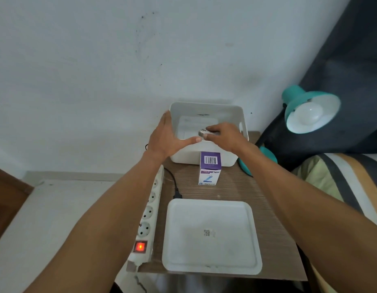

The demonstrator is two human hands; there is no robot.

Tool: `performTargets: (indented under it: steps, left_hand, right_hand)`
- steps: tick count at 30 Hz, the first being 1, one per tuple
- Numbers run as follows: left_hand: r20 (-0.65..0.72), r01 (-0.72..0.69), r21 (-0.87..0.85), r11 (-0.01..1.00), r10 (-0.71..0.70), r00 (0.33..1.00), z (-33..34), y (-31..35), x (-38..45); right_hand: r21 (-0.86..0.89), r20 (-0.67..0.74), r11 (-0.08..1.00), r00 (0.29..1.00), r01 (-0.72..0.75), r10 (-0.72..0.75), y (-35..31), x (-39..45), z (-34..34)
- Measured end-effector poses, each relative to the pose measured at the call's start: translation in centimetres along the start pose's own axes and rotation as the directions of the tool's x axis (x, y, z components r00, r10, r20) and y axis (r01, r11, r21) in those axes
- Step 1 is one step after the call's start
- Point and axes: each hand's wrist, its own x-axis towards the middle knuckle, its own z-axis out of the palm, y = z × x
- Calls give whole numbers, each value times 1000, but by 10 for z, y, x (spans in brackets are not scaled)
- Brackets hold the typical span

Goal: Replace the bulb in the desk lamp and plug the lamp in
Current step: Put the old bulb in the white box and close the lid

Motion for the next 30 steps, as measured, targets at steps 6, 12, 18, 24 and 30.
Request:
performTargets:
  steps: [6, 12, 18, 24, 30]
  left_hand:
    - [121, 121, 154, 981, -141, 983, -14, 14, -2]
    - [-79, 103, 107, 989, -95, 992, -14, 24, -50]
    - [-105, 103, -22, 994, -105, 989, -3, 7, -125]
    - [51, 233, -36, 972, -231, 971, 22, 14, -219]
    - [124, 268, 94, 959, -278, 953, 48, 8, -270]
  right_hand:
    - [12, -202, 998, 978, 58, -55, -8, -20, -10]
    - [8, -393, 988, 909, 156, -140, -15, -63, -28]
    - [4, -407, 992, 906, 124, -112, 3, -122, -10]
    - [37, -297, 996, 951, -79, 86, 44, -203, 46]
    - [-82, -192, 967, 956, -240, 221, 87, -264, 94]
